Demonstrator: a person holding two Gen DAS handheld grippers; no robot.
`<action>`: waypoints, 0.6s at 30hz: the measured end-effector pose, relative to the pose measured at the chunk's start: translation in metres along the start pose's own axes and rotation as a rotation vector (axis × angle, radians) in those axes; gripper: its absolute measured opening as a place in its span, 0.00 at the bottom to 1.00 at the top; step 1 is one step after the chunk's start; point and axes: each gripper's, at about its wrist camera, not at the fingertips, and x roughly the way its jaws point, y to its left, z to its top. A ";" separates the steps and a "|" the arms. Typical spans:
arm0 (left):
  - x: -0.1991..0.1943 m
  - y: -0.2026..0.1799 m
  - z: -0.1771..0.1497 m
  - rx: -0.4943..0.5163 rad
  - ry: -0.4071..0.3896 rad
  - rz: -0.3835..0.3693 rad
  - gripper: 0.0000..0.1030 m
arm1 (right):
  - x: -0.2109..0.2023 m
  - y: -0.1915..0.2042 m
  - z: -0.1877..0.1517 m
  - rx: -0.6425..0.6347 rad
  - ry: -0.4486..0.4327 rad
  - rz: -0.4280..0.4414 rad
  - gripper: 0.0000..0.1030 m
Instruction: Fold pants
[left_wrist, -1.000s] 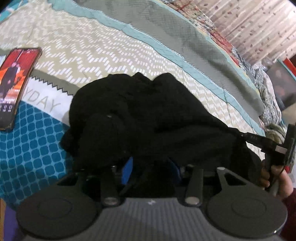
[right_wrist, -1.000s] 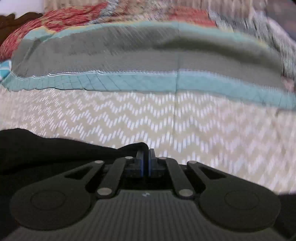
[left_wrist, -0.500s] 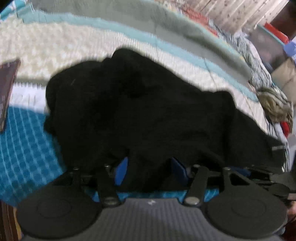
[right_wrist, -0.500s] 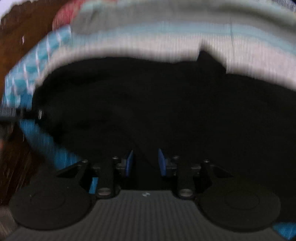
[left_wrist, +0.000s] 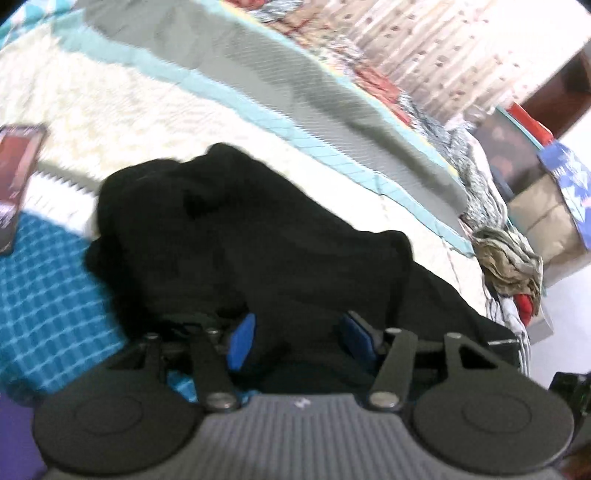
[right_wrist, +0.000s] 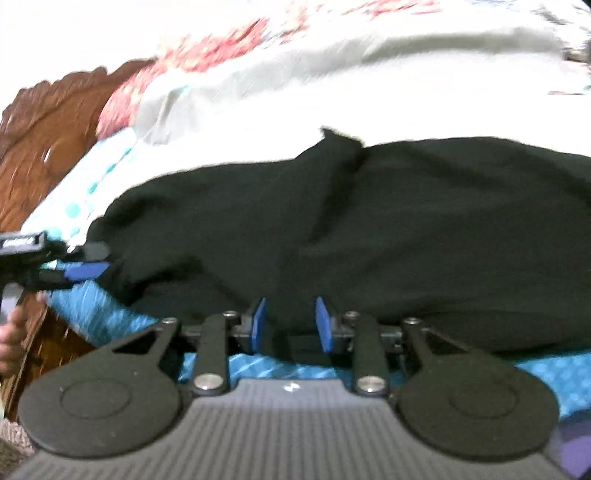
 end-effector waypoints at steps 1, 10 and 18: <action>0.003 -0.004 0.002 0.016 0.003 0.001 0.53 | -0.006 -0.009 -0.002 0.027 -0.018 -0.022 0.32; 0.051 -0.055 0.006 0.111 0.063 0.010 0.55 | -0.078 -0.103 -0.019 0.298 -0.205 -0.238 0.34; 0.060 -0.061 -0.005 0.144 0.098 0.081 0.56 | -0.138 -0.177 -0.009 0.451 -0.483 -0.532 0.36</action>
